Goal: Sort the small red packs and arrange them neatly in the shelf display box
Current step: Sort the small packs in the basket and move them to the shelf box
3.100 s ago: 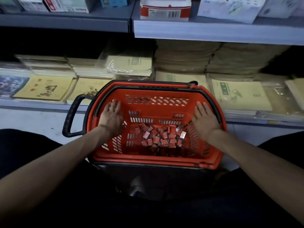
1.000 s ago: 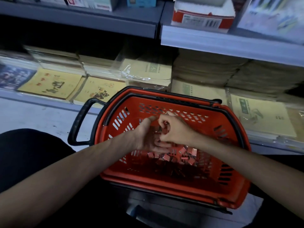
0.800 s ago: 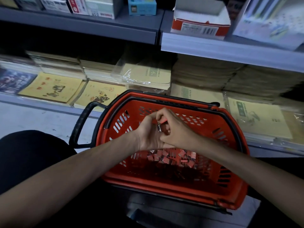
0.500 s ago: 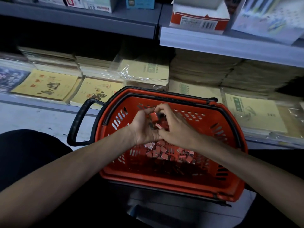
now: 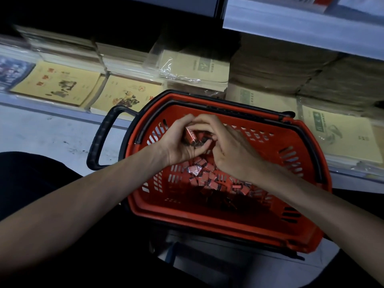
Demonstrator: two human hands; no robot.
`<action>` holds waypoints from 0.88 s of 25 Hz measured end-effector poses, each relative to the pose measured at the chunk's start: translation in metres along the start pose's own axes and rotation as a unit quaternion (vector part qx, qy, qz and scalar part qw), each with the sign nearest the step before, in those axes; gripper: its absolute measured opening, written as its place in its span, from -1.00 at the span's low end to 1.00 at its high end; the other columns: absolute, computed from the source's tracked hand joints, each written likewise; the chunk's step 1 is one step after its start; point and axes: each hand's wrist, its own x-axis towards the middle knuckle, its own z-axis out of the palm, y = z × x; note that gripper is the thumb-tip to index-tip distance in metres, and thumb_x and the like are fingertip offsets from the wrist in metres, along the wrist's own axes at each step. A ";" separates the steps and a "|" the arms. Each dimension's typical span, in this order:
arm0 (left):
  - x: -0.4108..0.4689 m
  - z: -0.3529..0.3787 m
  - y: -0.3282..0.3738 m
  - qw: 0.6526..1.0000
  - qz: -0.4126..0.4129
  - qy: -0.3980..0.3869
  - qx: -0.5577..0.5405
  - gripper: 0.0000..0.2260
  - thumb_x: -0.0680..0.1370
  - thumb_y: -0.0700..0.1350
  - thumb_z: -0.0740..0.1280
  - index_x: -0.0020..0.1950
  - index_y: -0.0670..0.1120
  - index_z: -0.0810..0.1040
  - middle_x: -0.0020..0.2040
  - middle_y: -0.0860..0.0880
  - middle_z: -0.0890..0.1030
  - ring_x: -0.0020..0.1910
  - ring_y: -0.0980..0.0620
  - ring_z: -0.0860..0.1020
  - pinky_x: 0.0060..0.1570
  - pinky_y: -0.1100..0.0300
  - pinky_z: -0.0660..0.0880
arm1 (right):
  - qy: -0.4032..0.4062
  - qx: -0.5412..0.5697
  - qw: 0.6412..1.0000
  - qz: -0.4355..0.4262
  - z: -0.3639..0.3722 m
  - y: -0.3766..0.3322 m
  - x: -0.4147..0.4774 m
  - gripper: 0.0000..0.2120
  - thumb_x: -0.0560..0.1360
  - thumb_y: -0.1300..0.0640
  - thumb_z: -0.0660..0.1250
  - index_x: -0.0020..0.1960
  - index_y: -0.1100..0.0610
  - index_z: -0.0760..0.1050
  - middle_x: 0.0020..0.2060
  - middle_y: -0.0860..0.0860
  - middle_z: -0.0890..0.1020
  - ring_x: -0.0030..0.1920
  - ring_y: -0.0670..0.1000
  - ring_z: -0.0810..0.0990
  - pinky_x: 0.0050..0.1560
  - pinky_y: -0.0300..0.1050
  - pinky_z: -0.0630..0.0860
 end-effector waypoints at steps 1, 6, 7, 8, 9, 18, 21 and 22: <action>0.001 -0.001 0.000 1.000 0.004 0.004 -0.004 -0.74 0.59 0.01 0.35 -0.02 -0.20 0.63 -0.16 -0.16 0.71 -0.22 -0.06 0.73 -0.21 0.13 0.69 | 0.015 0.016 1.000 0.009 -0.003 0.000 0.000 -0.26 0.43 0.54 0.11 0.52 0.05 0.25 0.40 -0.03 0.56 0.40 -0.05 0.53 0.40 -0.07 0.48; 0.007 -0.011 0.006 0.998 0.013 0.039 -0.042 -0.85 0.52 -0.11 0.35 0.00 -0.18 0.58 -0.13 -0.17 0.67 -0.20 -0.04 0.70 -0.34 0.20 0.63 | 0.169 0.054 0.983 0.039 0.000 0.024 -0.006 -0.38 0.46 0.55 0.12 0.40 0.08 0.42 0.23 0.02 0.64 0.12 -0.13 0.67 0.09 -0.28 0.58; 0.008 -0.014 0.008 0.998 0.014 0.046 -0.048 -0.83 0.51 -0.11 0.34 0.03 -0.18 0.58 -0.11 -0.17 0.67 -0.19 -0.04 0.69 -0.36 0.20 0.63 | 0.177 0.054 0.981 0.062 0.007 0.037 -0.008 -0.42 0.45 0.53 0.15 0.36 0.09 0.45 0.17 0.01 0.63 0.09 -0.13 0.66 0.07 -0.32 0.55; 0.010 -0.017 0.009 0.997 0.013 0.054 -0.056 -0.81 0.51 -0.12 0.33 0.06 -0.18 0.57 -0.09 -0.17 0.67 -0.17 -0.05 0.69 -0.36 0.20 0.63 | 0.168 0.056 0.980 0.093 0.016 0.051 -0.011 -0.44 0.44 0.52 0.19 0.33 0.09 0.48 0.13 -0.01 0.61 0.07 -0.14 0.63 0.06 -0.35 0.53; 0.012 -0.021 0.009 0.996 0.011 0.065 -0.067 -0.79 0.51 -0.12 0.33 0.09 -0.19 0.56 -0.08 -0.17 0.67 -0.16 -0.05 0.69 -0.36 0.19 0.63 | 0.141 0.052 0.981 0.126 0.028 0.068 -0.014 -0.47 0.44 0.49 0.24 0.30 0.08 0.50 0.11 -0.04 0.59 0.06 -0.14 0.60 0.05 -0.36 0.51; 0.022 -0.038 0.006 0.990 0.015 0.123 -0.066 -0.84 0.54 -0.11 0.31 -0.07 -0.18 0.61 -0.12 -0.14 0.67 -0.20 -0.06 0.69 -0.36 0.20 0.62 | -0.317 -0.258 0.907 0.100 0.154 0.181 0.017 -0.06 0.46 -0.13 0.45 0.64 -0.20 -0.07 0.66 0.02 -0.08 0.64 0.15 -0.06 0.49 0.21 0.27; 0.024 -0.043 0.003 0.990 0.011 0.128 -0.050 -0.88 0.54 -0.11 0.32 -0.08 -0.15 0.59 -0.14 -0.11 0.68 -0.22 -0.04 0.70 -0.39 0.20 0.60 | -0.349 -0.305 0.881 0.098 0.174 0.189 0.030 0.03 0.41 -0.22 0.47 0.64 -0.19 -0.14 0.66 0.03 -0.11 0.62 0.24 -0.05 0.50 0.33 0.19; 0.024 -0.044 0.003 0.991 0.009 0.126 -0.047 -0.88 0.54 -0.11 0.32 -0.07 -0.15 0.59 -0.13 -0.11 0.68 -0.22 -0.04 0.69 -0.38 0.21 0.60 | -0.360 -0.319 0.871 0.100 0.179 0.190 0.032 0.07 0.39 -0.18 0.51 0.64 -0.18 -0.15 0.65 0.04 -0.08 0.61 0.26 -0.04 0.51 0.36 0.18</action>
